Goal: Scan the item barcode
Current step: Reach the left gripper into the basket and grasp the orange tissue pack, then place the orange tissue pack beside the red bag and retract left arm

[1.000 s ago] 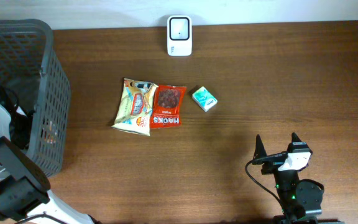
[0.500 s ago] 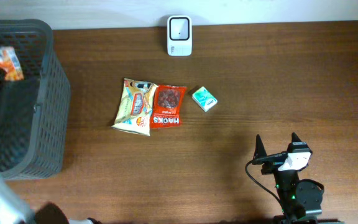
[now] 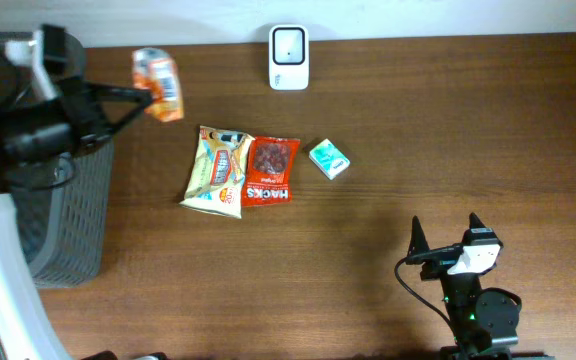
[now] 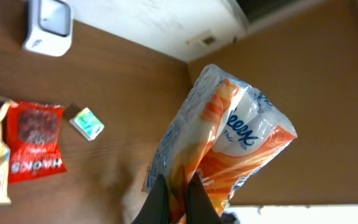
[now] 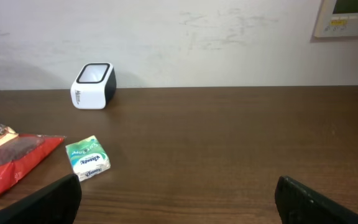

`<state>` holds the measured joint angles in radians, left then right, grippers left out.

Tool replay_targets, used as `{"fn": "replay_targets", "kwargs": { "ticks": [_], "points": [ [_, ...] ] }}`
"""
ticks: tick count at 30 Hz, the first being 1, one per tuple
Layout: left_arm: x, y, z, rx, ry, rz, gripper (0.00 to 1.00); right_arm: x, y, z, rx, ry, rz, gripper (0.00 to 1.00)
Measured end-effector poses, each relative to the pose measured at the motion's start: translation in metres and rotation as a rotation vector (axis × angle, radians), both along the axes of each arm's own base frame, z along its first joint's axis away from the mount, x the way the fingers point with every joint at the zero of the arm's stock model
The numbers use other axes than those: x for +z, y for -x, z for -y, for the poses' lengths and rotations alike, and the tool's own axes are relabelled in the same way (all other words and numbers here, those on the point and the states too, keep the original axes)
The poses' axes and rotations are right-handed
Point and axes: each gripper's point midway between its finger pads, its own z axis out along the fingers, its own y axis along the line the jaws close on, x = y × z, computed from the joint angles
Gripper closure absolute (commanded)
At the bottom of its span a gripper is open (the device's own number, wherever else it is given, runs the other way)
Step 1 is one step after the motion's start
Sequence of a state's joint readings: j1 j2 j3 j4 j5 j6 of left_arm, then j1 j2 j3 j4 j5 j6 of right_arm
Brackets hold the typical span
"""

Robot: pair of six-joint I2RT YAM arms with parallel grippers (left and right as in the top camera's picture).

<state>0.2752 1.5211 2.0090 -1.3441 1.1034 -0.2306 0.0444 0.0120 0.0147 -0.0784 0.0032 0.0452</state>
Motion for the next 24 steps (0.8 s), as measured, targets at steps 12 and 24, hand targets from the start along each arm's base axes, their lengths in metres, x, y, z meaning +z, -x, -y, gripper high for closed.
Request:
{"fn": "replay_targets", "kwargs": {
  "ticks": [12,24],
  "points": [
    [-0.114,-0.057,0.098,0.131,-0.593,-0.163,1.0,0.0,0.0,0.0,0.0,0.0,0.0,0.02],
    [-0.333,-0.077,0.189,-0.05,-0.998,-0.418,0.36,0.0,0.0,0.0,0.0,0.0,0.0,0.02]
  ]
}}
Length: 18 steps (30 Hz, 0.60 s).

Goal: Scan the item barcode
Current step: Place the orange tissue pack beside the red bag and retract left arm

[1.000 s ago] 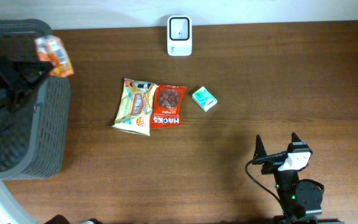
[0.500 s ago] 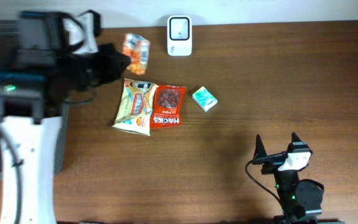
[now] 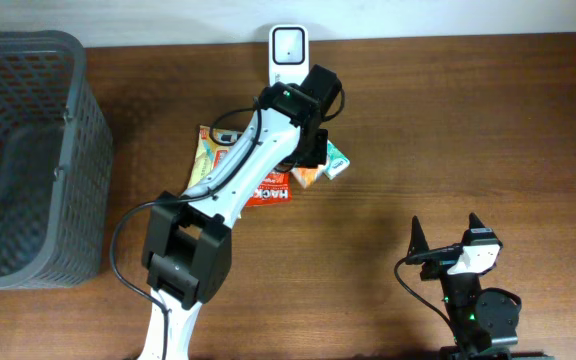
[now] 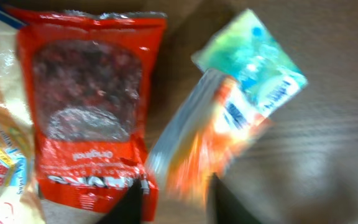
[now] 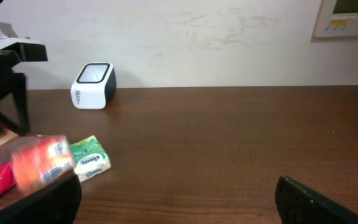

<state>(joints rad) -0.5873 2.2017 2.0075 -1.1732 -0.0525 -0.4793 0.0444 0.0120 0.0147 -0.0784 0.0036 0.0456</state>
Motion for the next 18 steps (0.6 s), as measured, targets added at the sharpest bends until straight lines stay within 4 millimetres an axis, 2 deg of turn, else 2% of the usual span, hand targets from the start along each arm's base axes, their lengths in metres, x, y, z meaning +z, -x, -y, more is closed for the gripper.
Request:
{"fn": "replay_targets", "kwargs": {
  "ticks": [3,5,6,7,8,10,11,13,14,18],
  "points": [
    [0.0,-0.005,-0.009,0.003,-0.052,0.03,0.35,0.0,0.0,0.0,0.0,0.0,0.0,0.02],
    [0.006,-0.002,-0.014,-0.022,-0.082,0.021,0.35,0.0,0.0,0.0,0.0,0.0,0.0,0.02],
    [0.014,-0.001,-0.017,-0.026,-0.09,0.017,0.3,0.0,0.0,0.0,0.0,0.0,0.0,0.02],
    [0.025,-0.002,-0.018,-0.029,-0.09,0.021,0.01,0.0,0.0,0.0,0.0,0.0,0.0,0.02],
    [0.053,-0.007,-0.02,-0.028,-0.074,0.053,0.01,0.0,0.0,0.0,0.0,0.0,0.0,0.02],
    [0.091,-0.01,-0.029,-0.012,-0.055,0.092,0.01,0.0,0.0,0.0,0.0,0.0,-0.001,0.02],
    [0.122,-0.015,-0.042,0.017,-0.036,0.143,0.01,0.0,0.0,0.0,0.0,0.0,0.0,0.01],
    [0.163,-0.016,-0.071,0.074,-0.025,0.202,0.01,0.0,0.0,0.0,0.0,0.001,0.0,0.02],
    [0.175,-0.016,-0.083,0.095,-0.023,0.219,0.01,0.0,0.0,0.0,0.0,0.001,0.0,0.02],
    [0.2,-0.022,-0.119,0.137,-0.015,0.273,0.01,0.0,0.0,0.0,0.0,0.0,0.0,0.01]
  ]
}}
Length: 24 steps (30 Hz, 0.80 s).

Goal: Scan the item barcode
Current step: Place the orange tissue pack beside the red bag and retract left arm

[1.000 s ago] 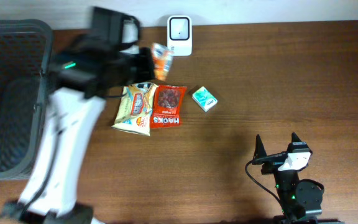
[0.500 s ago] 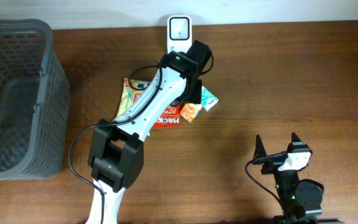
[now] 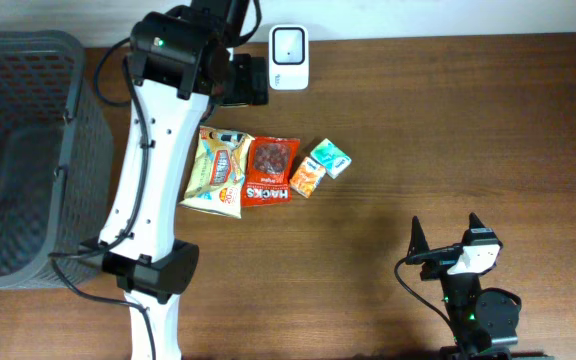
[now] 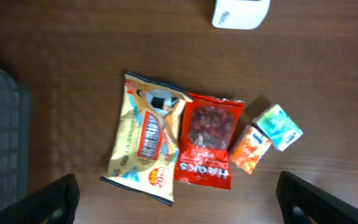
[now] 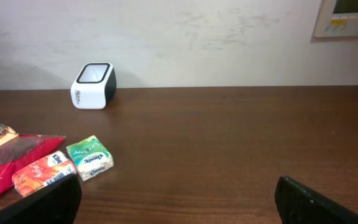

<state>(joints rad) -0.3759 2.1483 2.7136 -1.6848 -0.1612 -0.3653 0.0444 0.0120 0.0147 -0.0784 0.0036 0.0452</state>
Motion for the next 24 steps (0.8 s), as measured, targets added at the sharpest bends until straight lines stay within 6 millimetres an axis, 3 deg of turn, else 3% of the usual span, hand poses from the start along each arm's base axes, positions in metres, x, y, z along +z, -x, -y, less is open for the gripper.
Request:
{"fn": "replay_targets", "kwargs": {
  "ticks": [6,8,10,12,16,20,24],
  "points": [
    [0.025,0.014,0.001,-0.129,-0.001,0.046,0.01,0.0,0.0,0.0,0.0,0.0,0.0,0.02],
    [0.042,0.019,-0.013,-0.119,0.017,0.084,0.01,0.0,0.0,0.0,0.0,0.0,0.0,0.02],
    [0.06,0.02,-0.052,-0.03,0.036,0.126,0.01,0.0,0.0,0.0,0.0,0.0,0.0,0.02],
    [0.083,0.025,-0.133,0.174,0.034,0.187,0.01,0.0,0.0,0.0,0.0,0.0,0.0,0.02],
    [0.1,0.051,-0.237,0.452,0.014,0.241,0.01,0.0,0.0,0.0,0.0,0.0,0.0,0.02],
    [0.101,0.071,-0.293,0.605,-0.004,0.244,0.01,0.0,0.0,0.0,0.0,0.0,0.0,0.02],
    [0.101,0.081,-0.313,0.665,-0.013,0.244,0.01,0.0,0.0,0.0,0.0,0.0,0.0,0.02]
  ]
}}
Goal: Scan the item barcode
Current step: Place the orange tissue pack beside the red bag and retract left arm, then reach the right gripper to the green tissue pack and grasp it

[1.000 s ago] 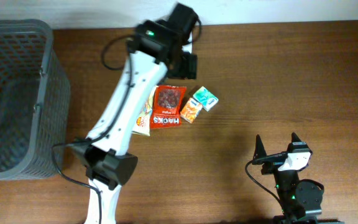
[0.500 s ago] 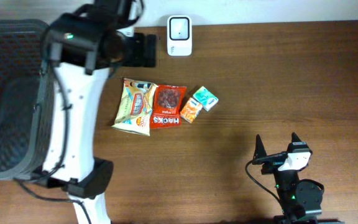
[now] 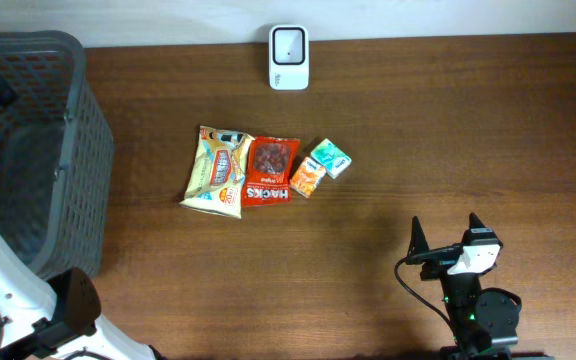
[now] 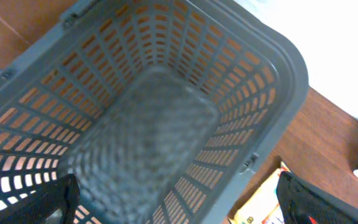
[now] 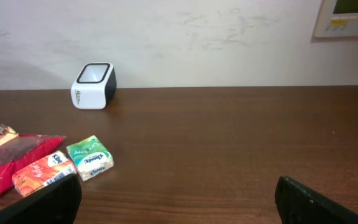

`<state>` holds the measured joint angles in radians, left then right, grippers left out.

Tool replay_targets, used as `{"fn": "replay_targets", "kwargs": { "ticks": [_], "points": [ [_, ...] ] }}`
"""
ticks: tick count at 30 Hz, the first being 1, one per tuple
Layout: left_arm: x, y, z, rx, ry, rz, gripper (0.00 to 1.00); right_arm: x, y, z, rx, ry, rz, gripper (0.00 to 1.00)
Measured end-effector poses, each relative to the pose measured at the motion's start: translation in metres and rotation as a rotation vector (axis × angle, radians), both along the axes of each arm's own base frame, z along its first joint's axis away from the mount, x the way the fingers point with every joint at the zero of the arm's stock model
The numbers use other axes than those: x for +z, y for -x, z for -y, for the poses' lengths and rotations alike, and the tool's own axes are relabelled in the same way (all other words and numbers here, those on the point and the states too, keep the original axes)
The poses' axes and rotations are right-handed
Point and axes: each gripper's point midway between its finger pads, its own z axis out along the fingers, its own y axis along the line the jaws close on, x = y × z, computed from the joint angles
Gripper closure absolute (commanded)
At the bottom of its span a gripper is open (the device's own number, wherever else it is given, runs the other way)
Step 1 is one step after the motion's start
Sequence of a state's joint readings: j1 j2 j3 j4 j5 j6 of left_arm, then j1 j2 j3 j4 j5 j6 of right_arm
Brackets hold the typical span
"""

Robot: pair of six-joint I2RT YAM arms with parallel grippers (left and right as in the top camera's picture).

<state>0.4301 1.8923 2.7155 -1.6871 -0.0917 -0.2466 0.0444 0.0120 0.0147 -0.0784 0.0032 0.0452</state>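
The white scanner stands at the table's back edge, also in the right wrist view. An orange tissue pack lies between a red snack bag and a green tissue pack; a yellow snack bag lies left of them. My left gripper hangs open and empty over the grey basket. My right gripper rests open at the front right, far from the items, holding nothing.
The grey mesh basket fills the table's left side, and no item shows inside it. My white left arm crosses the front left corner. Bare brown table lies right of the items.
My left gripper was open high above the row of items near the scanner; now it is open over the basket at the left. The items and the right arm have not moved.
My left gripper first held the orange tissue pack up by the basket. Then it was down at the items with the pack beside the green one. Afterwards the pack lay on the table and the gripper stood open above; now it is over the basket.
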Motion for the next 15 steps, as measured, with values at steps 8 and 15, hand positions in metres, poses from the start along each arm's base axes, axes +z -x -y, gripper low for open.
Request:
{"fn": "replay_targets", "kwargs": {
  "ticks": [8,15],
  "points": [
    [0.0,0.001,-0.002,0.006,-0.002,-0.001,0.01,0.025,0.007,-0.046,0.262,-0.28,0.056,0.02],
    [0.0,0.001,-0.002,0.006,-0.002,-0.001,0.01,0.115,0.05,-0.086,0.628,-0.503,0.315,0.02]
  ]
}}
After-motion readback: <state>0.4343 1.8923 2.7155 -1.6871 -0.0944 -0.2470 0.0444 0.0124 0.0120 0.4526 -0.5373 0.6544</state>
